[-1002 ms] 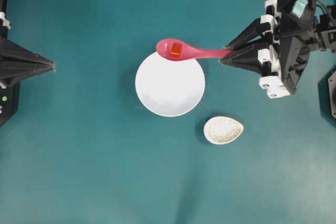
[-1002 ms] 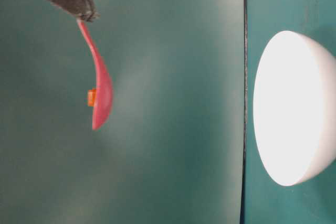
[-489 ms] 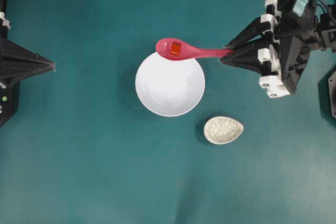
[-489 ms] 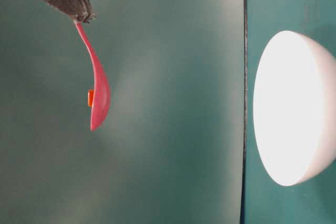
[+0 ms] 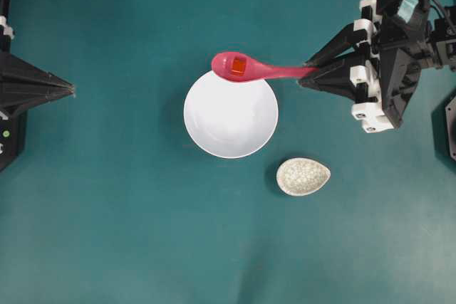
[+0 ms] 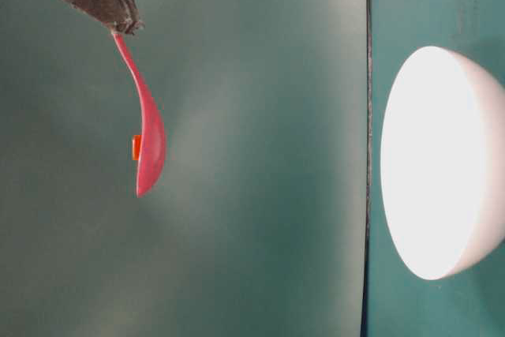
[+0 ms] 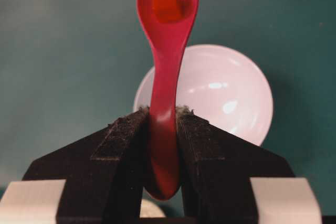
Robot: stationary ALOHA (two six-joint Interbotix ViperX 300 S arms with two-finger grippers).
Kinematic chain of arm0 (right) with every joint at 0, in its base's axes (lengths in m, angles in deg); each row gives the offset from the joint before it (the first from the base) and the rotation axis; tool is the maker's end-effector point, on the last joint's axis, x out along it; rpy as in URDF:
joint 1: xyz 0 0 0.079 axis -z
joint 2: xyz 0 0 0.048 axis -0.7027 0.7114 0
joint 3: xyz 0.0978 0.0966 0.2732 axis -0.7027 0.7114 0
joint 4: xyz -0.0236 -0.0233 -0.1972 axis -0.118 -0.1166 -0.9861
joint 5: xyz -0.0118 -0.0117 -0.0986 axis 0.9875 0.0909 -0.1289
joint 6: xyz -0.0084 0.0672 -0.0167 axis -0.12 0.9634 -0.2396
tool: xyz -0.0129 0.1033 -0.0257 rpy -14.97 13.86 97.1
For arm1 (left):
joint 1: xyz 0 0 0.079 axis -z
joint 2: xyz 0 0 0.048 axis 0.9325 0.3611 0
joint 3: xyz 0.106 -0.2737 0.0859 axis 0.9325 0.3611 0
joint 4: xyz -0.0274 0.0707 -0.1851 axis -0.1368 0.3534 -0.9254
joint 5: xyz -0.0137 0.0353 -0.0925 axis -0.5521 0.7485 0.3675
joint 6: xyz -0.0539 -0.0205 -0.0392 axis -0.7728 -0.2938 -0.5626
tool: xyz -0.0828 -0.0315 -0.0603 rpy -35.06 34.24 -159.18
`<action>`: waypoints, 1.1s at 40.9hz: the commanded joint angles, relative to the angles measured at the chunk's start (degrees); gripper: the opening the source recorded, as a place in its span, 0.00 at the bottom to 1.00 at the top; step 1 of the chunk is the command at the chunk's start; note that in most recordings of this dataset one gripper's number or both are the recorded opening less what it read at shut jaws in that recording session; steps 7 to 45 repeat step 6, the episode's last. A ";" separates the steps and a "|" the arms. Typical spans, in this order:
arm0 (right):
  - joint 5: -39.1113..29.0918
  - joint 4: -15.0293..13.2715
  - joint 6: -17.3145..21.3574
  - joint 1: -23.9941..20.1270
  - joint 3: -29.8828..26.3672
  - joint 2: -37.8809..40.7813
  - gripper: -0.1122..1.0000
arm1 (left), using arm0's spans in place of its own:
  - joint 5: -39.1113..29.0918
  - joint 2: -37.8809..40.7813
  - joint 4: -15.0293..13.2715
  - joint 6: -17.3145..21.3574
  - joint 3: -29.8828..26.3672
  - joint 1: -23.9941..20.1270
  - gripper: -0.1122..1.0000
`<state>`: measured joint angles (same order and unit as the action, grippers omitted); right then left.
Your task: Grip the spoon and scoop the red block from the bowl with right arm.
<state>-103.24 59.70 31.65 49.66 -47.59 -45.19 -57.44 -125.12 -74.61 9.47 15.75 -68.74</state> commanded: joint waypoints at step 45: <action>0.18 -0.18 0.00 0.00 -1.58 -0.44 0.30 | 0.53 0.26 0.09 0.00 -1.58 -0.09 0.11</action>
